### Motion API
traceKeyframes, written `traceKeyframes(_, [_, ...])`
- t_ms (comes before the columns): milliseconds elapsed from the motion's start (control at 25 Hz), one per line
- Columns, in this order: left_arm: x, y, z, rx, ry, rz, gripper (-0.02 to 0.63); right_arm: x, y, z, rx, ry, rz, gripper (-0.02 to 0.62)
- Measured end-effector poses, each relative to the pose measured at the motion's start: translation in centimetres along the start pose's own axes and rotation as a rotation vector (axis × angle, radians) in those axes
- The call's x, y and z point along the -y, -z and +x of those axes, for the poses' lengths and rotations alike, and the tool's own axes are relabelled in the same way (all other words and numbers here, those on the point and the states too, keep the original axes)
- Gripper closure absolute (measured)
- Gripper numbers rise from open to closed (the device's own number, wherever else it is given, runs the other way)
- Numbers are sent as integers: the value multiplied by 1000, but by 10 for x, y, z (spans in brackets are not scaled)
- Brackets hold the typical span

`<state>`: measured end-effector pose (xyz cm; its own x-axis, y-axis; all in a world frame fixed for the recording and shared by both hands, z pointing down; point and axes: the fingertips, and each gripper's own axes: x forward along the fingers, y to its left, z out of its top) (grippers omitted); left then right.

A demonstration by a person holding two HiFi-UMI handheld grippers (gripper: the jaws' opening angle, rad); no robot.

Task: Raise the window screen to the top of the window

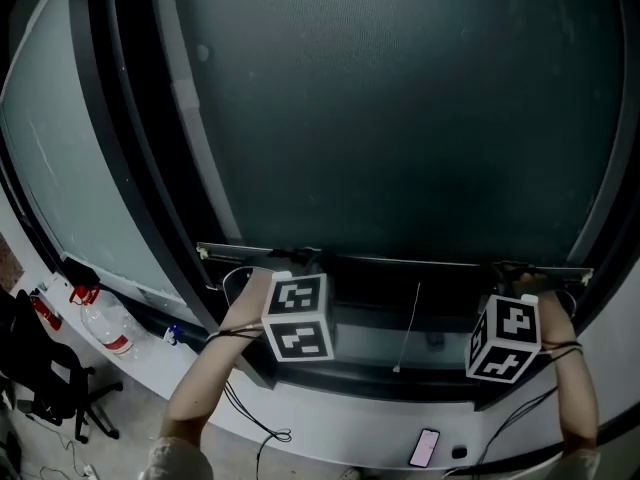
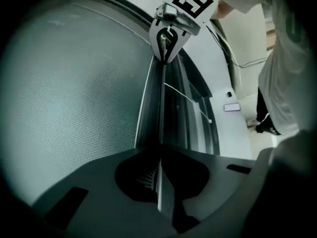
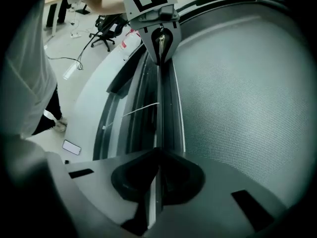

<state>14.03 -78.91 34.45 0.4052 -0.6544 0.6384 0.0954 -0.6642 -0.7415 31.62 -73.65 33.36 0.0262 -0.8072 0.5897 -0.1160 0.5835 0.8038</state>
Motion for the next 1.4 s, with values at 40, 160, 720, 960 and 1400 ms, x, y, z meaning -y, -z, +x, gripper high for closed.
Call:
traceKeyframes(40, [-14, -3, -10, 6, -53, 9, 588, 15, -1, -9, 1, 46, -10, 577])
traceKeyframes(160, [-63, -12, -44, 28, -183, 32, 588, 65, -5, -39, 9, 155, -30, 577])
traceKeyframes(720, [-290, -65, -229, 12, -633, 123, 588, 305, -35, -207, -35, 597, -100, 577])
traceKeyframes(960, [-368, -82, -289, 3, -757, 95, 588, 388, -48, -263, -45, 762, -102, 577])
traceKeyframes(1400, [-457, -109, -367, -7, -985, 112, 588, 485, -57, -336, -125, 963, -97, 577])
